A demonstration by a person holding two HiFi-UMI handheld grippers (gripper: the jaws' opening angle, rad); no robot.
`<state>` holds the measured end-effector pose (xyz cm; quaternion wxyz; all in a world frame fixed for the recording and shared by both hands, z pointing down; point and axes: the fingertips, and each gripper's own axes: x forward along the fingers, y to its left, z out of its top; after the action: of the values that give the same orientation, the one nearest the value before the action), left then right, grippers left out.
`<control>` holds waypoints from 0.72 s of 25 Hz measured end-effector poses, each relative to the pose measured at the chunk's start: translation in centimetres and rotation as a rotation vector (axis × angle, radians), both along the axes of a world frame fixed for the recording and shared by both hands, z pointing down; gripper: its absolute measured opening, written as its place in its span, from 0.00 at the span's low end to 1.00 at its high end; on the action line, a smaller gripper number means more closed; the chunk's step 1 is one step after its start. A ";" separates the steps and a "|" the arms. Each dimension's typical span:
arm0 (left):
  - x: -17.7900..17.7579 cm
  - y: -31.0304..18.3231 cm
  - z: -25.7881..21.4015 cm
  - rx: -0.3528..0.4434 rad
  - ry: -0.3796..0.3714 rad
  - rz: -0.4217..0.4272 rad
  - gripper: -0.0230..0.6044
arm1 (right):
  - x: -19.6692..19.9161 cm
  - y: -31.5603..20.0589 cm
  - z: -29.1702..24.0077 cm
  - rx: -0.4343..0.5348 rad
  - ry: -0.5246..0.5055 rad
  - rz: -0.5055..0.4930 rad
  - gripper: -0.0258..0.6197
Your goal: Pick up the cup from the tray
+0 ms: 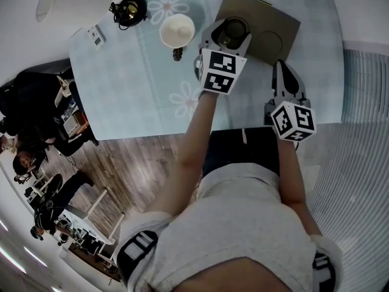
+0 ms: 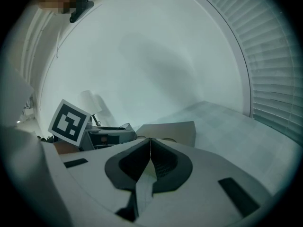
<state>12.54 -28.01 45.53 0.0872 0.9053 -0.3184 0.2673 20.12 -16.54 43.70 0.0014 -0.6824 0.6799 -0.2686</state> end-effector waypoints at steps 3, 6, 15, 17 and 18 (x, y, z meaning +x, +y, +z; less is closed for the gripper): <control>-1.9 0.1 -1.6 0.018 0.029 -0.046 0.47 | -1.5 -0.8 -0.2 0.012 0.000 -0.046 0.05; -4.3 0.8 -2.4 0.029 0.045 -0.071 0.47 | -3.6 -1.1 -0.4 0.024 -0.002 -0.077 0.05; -12.6 3.8 -0.8 -0.027 0.042 -0.256 0.47 | -9.7 -1.7 -0.5 0.022 -0.002 -0.238 0.05; -14.1 4.5 0.0 -0.042 0.026 -0.283 0.47 | -11.0 -1.7 -0.4 0.017 -0.005 -0.264 0.05; -14.7 4.8 0.4 -0.051 0.019 -0.293 0.47 | -11.6 -1.7 -0.3 0.015 -0.006 -0.276 0.05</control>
<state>-2.16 -23.18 45.94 0.1512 0.8492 -0.4392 0.2513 8.50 -18.26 43.39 -0.0285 -0.5814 0.7694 -0.2632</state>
